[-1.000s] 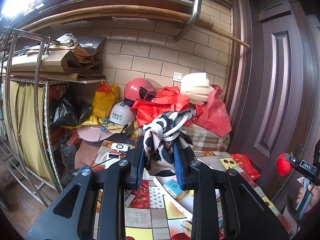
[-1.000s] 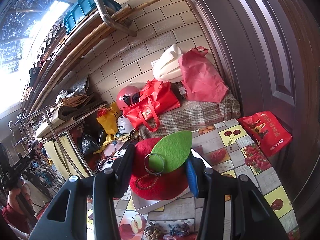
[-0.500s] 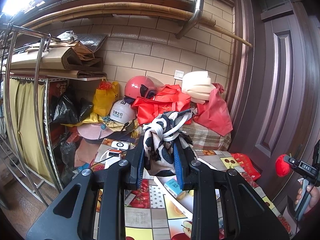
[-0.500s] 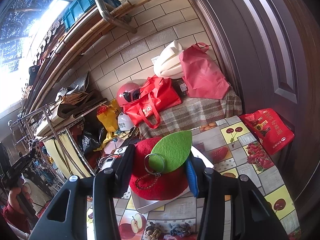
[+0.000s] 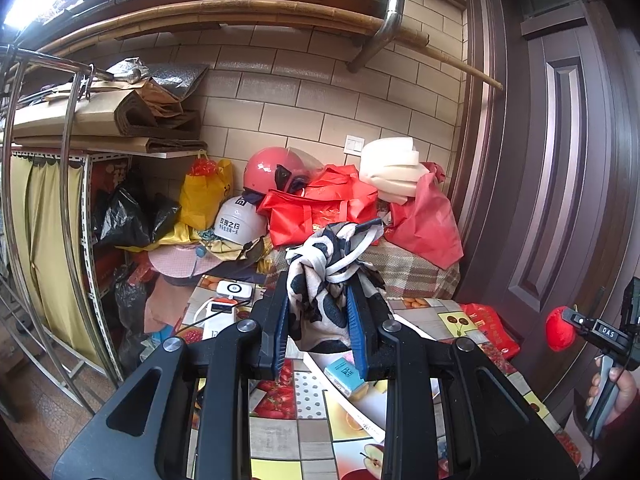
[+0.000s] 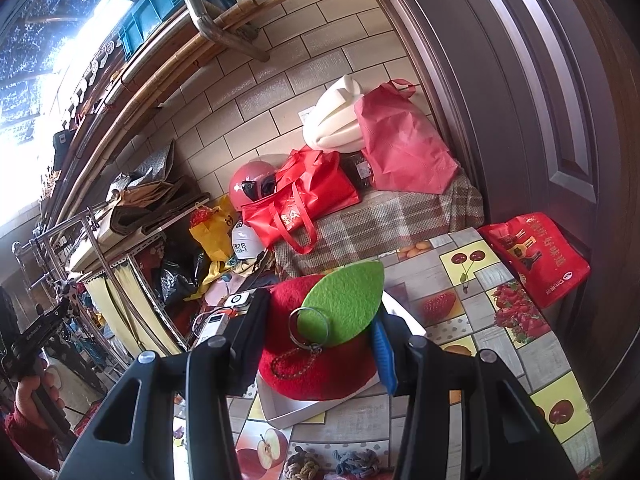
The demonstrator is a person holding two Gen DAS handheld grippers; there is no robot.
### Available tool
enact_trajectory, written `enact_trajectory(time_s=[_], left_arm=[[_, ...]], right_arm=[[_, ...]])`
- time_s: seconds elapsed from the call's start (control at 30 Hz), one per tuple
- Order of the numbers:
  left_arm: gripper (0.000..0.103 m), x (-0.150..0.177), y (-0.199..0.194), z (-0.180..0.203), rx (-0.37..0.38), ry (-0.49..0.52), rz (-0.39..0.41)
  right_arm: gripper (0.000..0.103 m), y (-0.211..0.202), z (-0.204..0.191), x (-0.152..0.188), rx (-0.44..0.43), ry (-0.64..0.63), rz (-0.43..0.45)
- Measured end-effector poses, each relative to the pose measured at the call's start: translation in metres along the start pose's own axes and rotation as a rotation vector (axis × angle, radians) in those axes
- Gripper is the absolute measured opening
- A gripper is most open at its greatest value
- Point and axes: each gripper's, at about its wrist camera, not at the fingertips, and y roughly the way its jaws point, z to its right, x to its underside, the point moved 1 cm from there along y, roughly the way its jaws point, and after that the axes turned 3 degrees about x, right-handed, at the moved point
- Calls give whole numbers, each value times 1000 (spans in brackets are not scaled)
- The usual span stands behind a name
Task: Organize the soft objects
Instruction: 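Carry the patterned cloth and apple plush over the white tray with both tools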
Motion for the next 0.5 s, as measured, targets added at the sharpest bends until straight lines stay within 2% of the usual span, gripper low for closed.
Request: enact_trajectory(time_s=[0.27,0.37,0.5], left_arm=[[25,-24,49,23,111,13,16],[25,-20,87,31,153,-9,-36],[25,6,153,49,189,-23,-161]], right_arm=[[46,29,1,-22,2,-2,11],[46,48,4,-25,10,4,-9],[46,88,14,-19,32,26,-74]])
